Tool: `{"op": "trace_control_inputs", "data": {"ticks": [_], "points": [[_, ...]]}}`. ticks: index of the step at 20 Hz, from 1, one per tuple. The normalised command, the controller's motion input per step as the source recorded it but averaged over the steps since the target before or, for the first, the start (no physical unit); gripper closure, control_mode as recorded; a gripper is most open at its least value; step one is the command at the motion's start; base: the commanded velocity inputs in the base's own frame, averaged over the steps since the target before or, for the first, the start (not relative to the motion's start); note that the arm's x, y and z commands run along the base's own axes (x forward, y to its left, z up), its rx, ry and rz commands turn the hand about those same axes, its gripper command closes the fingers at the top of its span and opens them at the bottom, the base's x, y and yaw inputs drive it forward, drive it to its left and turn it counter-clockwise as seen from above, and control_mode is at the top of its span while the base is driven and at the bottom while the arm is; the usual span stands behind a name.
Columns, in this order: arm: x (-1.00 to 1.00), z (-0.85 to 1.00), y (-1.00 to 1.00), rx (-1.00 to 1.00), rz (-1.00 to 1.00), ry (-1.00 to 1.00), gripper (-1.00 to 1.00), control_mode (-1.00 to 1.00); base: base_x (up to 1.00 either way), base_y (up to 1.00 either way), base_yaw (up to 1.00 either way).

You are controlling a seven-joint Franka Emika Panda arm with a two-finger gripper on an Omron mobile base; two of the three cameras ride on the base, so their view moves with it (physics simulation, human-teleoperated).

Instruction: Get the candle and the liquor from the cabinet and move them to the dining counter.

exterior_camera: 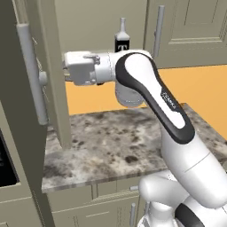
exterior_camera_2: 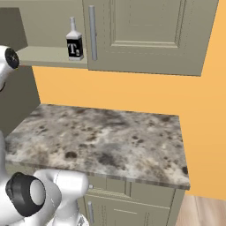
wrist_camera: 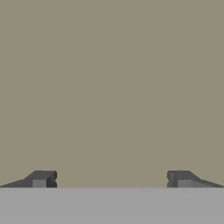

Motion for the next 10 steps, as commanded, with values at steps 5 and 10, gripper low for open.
{"op": "trace_control_inputs", "data": {"ticks": [5,10], "points": [[0.0,-0.07,0.57,0.0,-0.14,-0.06,-1.0,-1.0,0.0,0.0,0.0],[0.0,-0.03,0.08,-0.06,-0.25,0.0,-1.0,-1.0,0.0,0.0,0.0]]}}
